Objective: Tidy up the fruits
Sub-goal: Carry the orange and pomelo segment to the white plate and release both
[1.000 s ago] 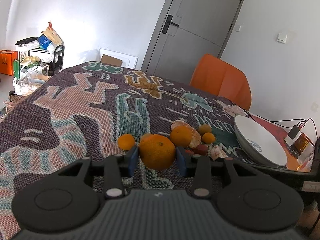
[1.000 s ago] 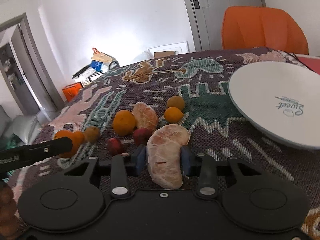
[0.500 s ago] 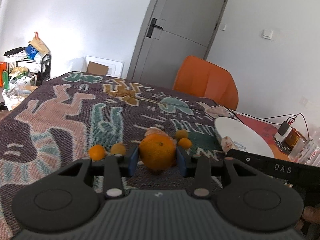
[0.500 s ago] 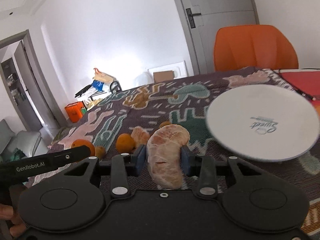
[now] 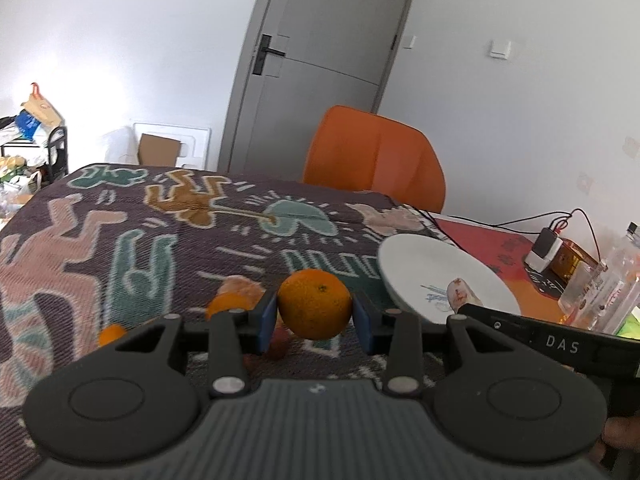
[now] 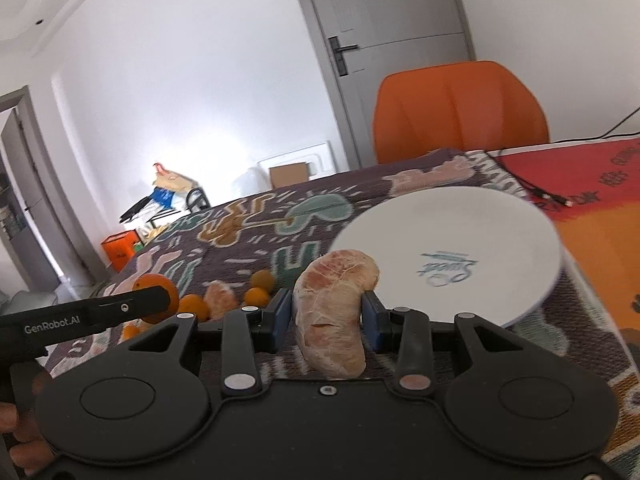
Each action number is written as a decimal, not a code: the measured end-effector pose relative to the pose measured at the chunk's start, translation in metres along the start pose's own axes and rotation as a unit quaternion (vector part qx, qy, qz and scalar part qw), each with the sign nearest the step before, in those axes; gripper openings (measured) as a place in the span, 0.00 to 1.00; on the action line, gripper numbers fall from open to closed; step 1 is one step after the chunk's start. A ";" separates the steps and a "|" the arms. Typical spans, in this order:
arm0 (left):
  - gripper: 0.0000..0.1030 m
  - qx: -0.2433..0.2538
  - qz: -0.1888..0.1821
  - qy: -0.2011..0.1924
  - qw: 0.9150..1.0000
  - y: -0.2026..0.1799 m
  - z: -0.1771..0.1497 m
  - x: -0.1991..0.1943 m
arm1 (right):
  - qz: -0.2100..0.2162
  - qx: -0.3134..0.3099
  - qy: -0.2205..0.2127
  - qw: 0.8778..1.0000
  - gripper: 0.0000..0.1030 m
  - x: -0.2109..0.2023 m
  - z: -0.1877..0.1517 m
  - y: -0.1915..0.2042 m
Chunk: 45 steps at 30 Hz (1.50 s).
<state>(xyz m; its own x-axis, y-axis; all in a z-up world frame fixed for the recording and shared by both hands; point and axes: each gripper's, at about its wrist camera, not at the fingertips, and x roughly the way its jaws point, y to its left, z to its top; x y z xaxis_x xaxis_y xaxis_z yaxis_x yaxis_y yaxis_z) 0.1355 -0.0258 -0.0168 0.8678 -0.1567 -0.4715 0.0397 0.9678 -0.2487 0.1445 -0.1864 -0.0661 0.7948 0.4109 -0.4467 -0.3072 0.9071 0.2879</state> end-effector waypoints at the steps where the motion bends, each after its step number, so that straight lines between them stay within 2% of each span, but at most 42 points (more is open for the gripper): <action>1: 0.38 0.002 -0.002 0.001 1.000 -0.003 0.001 0.002 | -0.003 0.003 -0.002 1.000 0.35 0.000 0.001 -0.003; 24: 0.38 0.053 -0.040 0.036 0.997 -0.075 0.013 0.068 | -0.059 0.046 -0.029 0.997 0.35 0.000 0.011 -0.078; 29: 0.38 0.056 -0.043 0.044 0.997 -0.085 0.013 0.079 | -0.069 0.038 -0.035 0.996 0.36 0.006 0.016 -0.085; 35: 0.38 0.063 -0.043 0.055 0.996 -0.094 0.012 0.092 | -0.069 0.045 -0.052 0.995 0.46 0.001 0.018 -0.090; 41: 0.38 0.060 -0.050 0.062 0.995 -0.099 0.014 0.102 | -0.053 0.056 -0.052 0.996 0.47 -0.013 0.012 -0.090; 45: 0.43 0.060 -0.043 0.043 0.996 -0.100 0.016 0.096 | -0.044 0.054 -0.046 0.997 0.52 -0.019 0.005 -0.085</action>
<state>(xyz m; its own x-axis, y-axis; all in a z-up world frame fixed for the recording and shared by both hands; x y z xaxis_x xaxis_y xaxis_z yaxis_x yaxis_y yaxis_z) 0.2233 -0.1348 -0.0235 0.8137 -0.2511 -0.5243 0.1756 0.9659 -0.1901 0.1579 -0.2718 -0.0776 0.8622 0.3164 -0.3956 -0.1812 0.9219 0.3425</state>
